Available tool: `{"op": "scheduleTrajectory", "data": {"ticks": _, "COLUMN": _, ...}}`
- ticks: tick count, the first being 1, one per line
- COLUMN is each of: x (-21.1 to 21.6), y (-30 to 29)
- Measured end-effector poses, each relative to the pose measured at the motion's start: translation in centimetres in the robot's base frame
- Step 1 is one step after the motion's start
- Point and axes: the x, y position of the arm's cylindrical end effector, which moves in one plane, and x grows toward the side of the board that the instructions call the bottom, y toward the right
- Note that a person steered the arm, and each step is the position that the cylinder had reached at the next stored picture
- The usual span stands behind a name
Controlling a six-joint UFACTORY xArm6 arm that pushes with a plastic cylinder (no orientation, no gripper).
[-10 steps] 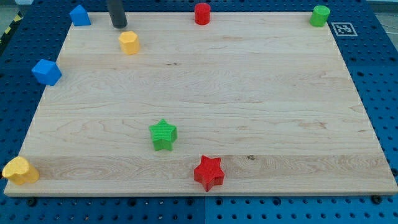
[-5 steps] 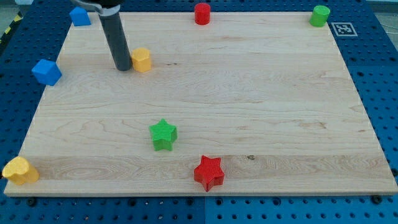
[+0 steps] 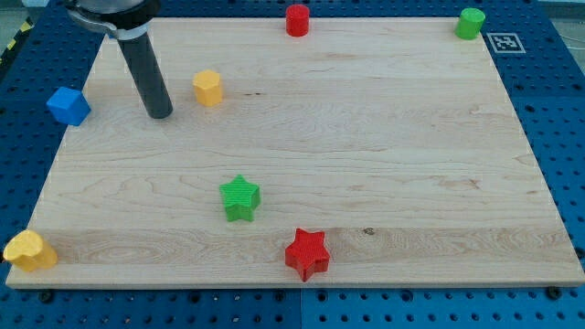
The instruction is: Keep the yellow hexagon at the center of the board
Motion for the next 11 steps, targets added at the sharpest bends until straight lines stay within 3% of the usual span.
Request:
{"op": "scheduleTrajectory", "data": {"ticks": 3, "x": -3.0, "y": 4.5}}
{"op": "scheduleTrajectory", "data": {"ticks": 6, "x": -4.5, "y": -0.4}}
{"op": "scheduleTrajectory", "data": {"ticks": 8, "x": -10.1, "y": -0.3}}
{"op": "scheduleTrajectory", "data": {"ticks": 9, "x": -9.2, "y": 1.8}}
{"op": "scheduleTrajectory", "data": {"ticks": 11, "x": -3.3, "y": 8.5}}
